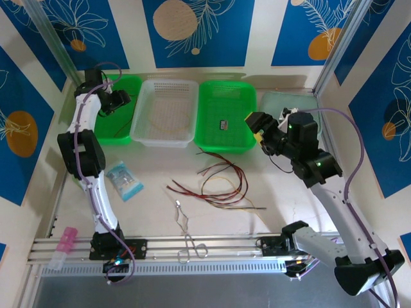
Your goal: Untangle the cables
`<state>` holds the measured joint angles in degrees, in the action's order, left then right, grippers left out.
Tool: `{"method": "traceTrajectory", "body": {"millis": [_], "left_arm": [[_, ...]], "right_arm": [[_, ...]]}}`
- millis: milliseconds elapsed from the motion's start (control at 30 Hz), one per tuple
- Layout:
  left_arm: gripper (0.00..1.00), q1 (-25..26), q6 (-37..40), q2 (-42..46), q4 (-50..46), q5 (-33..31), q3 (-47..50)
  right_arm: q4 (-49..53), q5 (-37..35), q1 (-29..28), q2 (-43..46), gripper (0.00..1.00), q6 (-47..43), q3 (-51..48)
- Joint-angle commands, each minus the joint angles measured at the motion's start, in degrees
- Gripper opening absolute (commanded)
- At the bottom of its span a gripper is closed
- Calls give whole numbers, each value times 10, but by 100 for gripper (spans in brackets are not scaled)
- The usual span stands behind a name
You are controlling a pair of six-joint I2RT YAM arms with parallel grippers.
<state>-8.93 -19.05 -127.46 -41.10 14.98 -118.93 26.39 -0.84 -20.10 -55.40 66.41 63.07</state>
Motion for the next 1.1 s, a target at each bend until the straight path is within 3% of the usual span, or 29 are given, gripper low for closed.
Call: {"method": "traceTrajectory", "body": {"millis": [0,233,767,1067], "left_arm": [[64,5,10,-11,0,36,-11],[70,16,17,-32,-14,36,-21],[73,37,59,-46,-75,-9,-37],[73,34,38,-44,-68,-43,-35]], "right_arm": [[-12,9,3,-6,81,-3,4],[-9,8,3,-8,81,-5,5],[-9,9,4,-7,81,-3,-1],[-3,8,4,2,81,-3,-2]]}}
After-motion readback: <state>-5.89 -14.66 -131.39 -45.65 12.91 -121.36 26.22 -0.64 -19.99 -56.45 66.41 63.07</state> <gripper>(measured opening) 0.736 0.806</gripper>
